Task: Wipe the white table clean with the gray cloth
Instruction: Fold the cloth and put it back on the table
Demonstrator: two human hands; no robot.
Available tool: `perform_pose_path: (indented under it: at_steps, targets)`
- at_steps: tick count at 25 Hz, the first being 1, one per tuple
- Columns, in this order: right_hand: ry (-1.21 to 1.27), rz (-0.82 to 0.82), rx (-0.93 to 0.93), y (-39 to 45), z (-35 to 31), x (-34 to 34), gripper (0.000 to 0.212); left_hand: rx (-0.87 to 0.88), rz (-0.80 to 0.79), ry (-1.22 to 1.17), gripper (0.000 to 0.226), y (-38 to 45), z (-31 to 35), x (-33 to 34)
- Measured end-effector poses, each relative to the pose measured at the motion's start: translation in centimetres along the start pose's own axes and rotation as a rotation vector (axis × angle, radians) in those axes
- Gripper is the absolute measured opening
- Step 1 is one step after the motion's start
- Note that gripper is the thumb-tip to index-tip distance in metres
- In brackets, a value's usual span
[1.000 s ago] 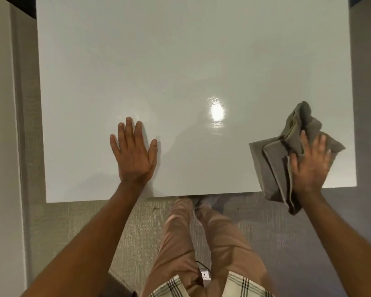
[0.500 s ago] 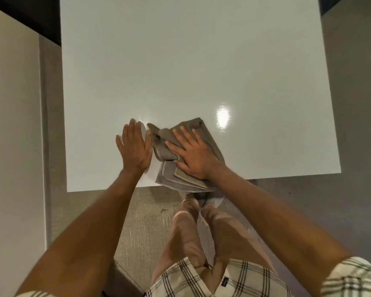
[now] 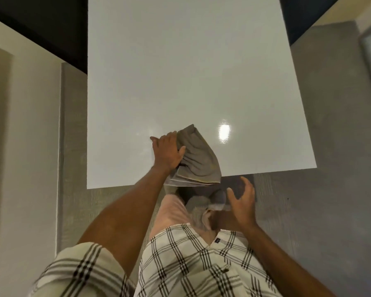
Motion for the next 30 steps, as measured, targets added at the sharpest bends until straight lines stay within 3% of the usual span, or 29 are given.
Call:
perform_pose_path:
  at_steps: [4, 7, 11, 16, 20, 25, 30]
  targets:
    - [0.508, -0.117, 0.5, 0.3, -0.1, 4.2, 0.078, -0.062, -0.095, 0.071, 0.066, 1.7, -0.6, 0.4]
    - [0.627, -0.138, 0.604, 0.5, -1.8, 8.3, 0.065, -0.031, -0.211, 0.062, 0.049, 3.0, -0.9, 0.1]
    - [0.691, -0.065, 0.656, 0.0, -4.0, 12.9, 0.056, 0.001, -0.305, -0.284, 0.033, 3.0, -2.8, -1.0]
    - [0.544, 0.168, 0.545, 0.0, -7.4, 14.1, 0.038, -0.099, -0.268, -0.625, 0.024, 3.2, -8.1, -3.5]
    - [0.302, 0.069, 0.291, 2.1, -15.0, 15.7, 0.046, -0.179, -0.174, -0.768, 0.024, 5.5, -14.2, -7.4]
    - [0.092, 0.034, -0.036, 7.7, -27.1, 20.4, 0.028, -0.25, 0.038, -0.9, 0.025, 9.9, -22.0, -13.3]
    - [-0.019, -0.004, -0.235, 14.5, -38.7, 25.4, 0.026, -0.293, 0.224, -0.947, 0.022, 17.1, -27.6, -18.6]
Point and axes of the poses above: each hand's wrist, its own y-axis towards the middle knuckle, its own x-axis out of the palm, z = x × y, the point moved 6 cm from there along y, towards the middle knuckle, and after that the axes turned 2 degrees about -y, right-handed, at the moved point
